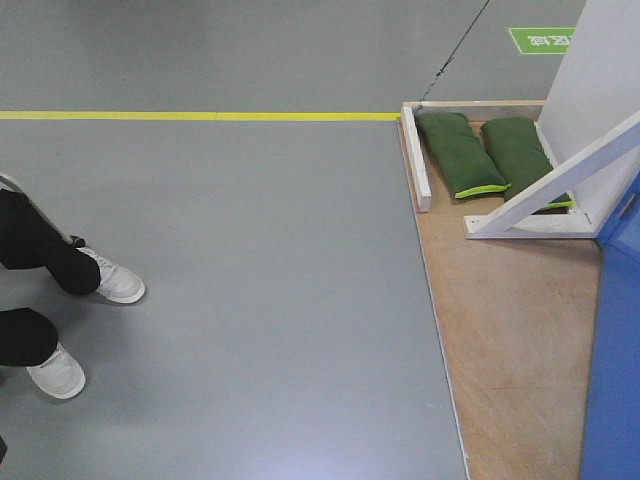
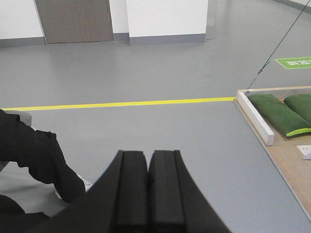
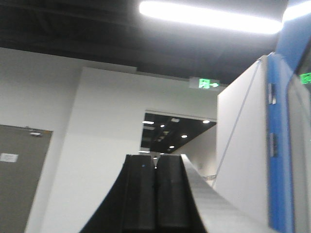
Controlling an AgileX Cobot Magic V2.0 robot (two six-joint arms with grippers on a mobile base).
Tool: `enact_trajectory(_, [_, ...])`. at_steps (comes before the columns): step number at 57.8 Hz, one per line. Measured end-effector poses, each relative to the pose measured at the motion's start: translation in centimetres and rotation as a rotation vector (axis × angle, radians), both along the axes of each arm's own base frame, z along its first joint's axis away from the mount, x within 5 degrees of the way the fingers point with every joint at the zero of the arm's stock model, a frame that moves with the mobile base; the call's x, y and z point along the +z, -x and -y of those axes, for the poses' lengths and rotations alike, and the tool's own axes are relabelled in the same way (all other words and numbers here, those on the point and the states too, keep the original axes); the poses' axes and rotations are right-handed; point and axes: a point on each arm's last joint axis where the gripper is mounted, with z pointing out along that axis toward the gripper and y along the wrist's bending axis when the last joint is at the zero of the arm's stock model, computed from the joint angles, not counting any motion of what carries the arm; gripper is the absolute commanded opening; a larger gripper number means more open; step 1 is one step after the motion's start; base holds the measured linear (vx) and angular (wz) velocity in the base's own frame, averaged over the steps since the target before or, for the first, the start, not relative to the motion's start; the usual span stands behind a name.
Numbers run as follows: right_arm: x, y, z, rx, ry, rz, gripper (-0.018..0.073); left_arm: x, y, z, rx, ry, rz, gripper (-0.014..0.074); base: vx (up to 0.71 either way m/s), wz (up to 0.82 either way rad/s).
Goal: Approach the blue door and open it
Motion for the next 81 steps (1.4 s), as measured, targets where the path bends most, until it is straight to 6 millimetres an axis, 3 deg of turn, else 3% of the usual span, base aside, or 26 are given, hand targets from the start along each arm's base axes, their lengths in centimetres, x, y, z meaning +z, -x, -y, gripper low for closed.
enact_trajectory(16, [1.0,-0.4,1.6,-0.353,-0.167,0.088,0.0012,0.0,0.0,0.0,0.000,0.000,0.000,0.0073,0.00,0.00])
enact_trajectory(25, [2.1,1.2,1.9,-0.485,-0.242,0.356,0.0012,0.0,0.0,0.0,0.000,0.000,0.000,0.0073,0.00,0.00])
enact_trajectory(31, [3.0,2.6,2.1,-0.472,-0.285,0.597,0.0012,0.0,0.0,0.0,0.000,0.000,0.000,0.0073,0.00,0.00])
enact_trajectory(41, [3.0,2.8,4.8,-0.430,-0.414,0.832,0.0012,0.0,0.0,0.0,0.000,0.000,0.000,0.0073,0.00,0.00])
enact_trajectory(51, [2.2,-0.5,9.6,-0.475,-0.510,0.763,0.0012,0.0,0.0,0.0,0.000,0.000,0.000,0.0073,0.00,0.00])
enact_trajectory(61, [2.5,-3.2,12.4,-0.515,-0.494,0.667,0.0012,0.0,0.0,0.0,0.000,0.000,0.000,0.0073,0.00,0.00])
enact_trajectory(74, [3.5,-5.1,12.8,-0.461,-0.542,0.355,0.0012,0.0,0.0,0.0,0.000,0.000,0.000,0.0073,0.00,0.00])
enact_trajectory(81, [4.1,-4.7,12.1,-0.455,-0.554,0.256,0.0012,0.0,0.0,0.0,0.000,0.000,0.000,0.0073,0.00,0.00])
